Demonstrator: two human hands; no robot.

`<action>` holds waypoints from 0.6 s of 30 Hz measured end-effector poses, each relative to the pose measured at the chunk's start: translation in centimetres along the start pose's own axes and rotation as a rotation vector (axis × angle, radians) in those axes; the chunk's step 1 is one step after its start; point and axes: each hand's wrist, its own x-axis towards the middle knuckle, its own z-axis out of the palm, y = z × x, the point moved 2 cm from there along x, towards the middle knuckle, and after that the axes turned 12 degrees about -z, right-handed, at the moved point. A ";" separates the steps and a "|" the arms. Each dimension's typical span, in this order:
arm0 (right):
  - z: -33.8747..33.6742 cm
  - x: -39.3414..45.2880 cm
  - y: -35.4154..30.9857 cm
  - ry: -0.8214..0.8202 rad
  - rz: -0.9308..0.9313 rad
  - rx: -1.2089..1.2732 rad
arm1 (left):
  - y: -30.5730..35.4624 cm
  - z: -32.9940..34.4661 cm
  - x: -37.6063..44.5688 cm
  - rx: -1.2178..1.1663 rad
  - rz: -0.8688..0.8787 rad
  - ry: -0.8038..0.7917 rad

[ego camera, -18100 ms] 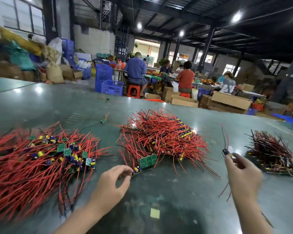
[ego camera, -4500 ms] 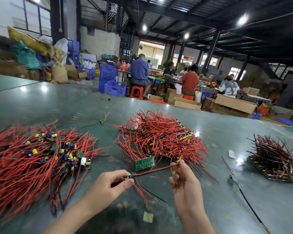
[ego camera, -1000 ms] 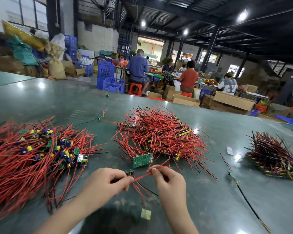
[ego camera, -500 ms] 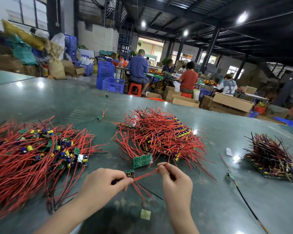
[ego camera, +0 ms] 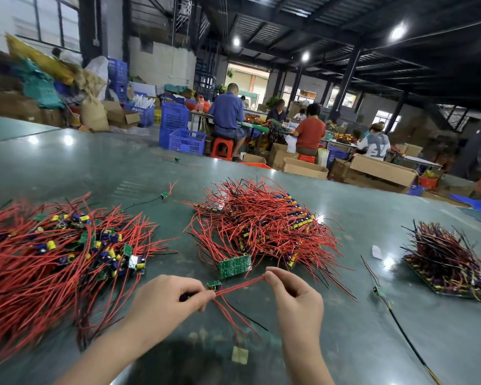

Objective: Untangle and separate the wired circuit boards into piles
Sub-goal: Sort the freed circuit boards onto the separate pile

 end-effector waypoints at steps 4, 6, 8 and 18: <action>0.4 0.1 0.6 -0.046 0.355 0.398 | -0.3 -0.4 0.3 -0.113 -0.005 -0.033; 0.8 0.3 0.9 -0.062 0.499 0.639 | -0.3 -0.5 0.4 -0.126 -0.005 -0.042; 0.9 0.4 0.9 -0.088 0.548 0.747 | -0.4 -0.7 0.5 -0.135 -0.002 -0.032; 0.6 0.7 1.2 -0.199 0.620 0.800 | -0.4 -1.4 0.5 -0.107 -0.022 -0.031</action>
